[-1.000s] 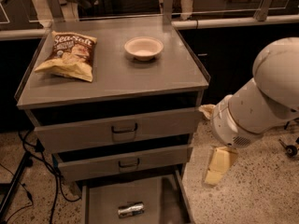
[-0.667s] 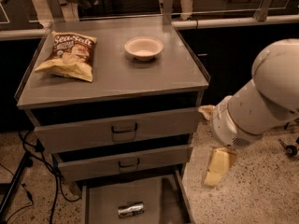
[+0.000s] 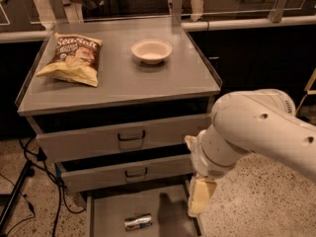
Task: Pick redbull can from bottom drawer and place on counter
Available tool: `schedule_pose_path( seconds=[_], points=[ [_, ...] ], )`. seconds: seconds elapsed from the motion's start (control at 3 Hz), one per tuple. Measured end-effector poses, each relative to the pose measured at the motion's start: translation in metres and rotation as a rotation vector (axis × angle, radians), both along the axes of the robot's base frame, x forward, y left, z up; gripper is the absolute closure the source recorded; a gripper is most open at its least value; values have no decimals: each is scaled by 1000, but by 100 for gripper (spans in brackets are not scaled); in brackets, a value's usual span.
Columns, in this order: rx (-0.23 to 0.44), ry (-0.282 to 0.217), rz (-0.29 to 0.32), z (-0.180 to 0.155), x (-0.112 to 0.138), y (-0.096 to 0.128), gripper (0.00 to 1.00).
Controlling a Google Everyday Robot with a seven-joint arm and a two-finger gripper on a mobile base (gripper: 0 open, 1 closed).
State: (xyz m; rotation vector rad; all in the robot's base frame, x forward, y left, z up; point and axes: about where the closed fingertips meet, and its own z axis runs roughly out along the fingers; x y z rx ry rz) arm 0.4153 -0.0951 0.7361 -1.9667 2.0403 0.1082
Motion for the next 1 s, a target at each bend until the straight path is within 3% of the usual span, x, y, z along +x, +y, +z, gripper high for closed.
schedule_pose_path(
  seconds=[0.33,1.0],
  points=[
    [0,1,-1,0,0,0,0],
    [-71,4,-34,-51,6,15,0]
  ],
)
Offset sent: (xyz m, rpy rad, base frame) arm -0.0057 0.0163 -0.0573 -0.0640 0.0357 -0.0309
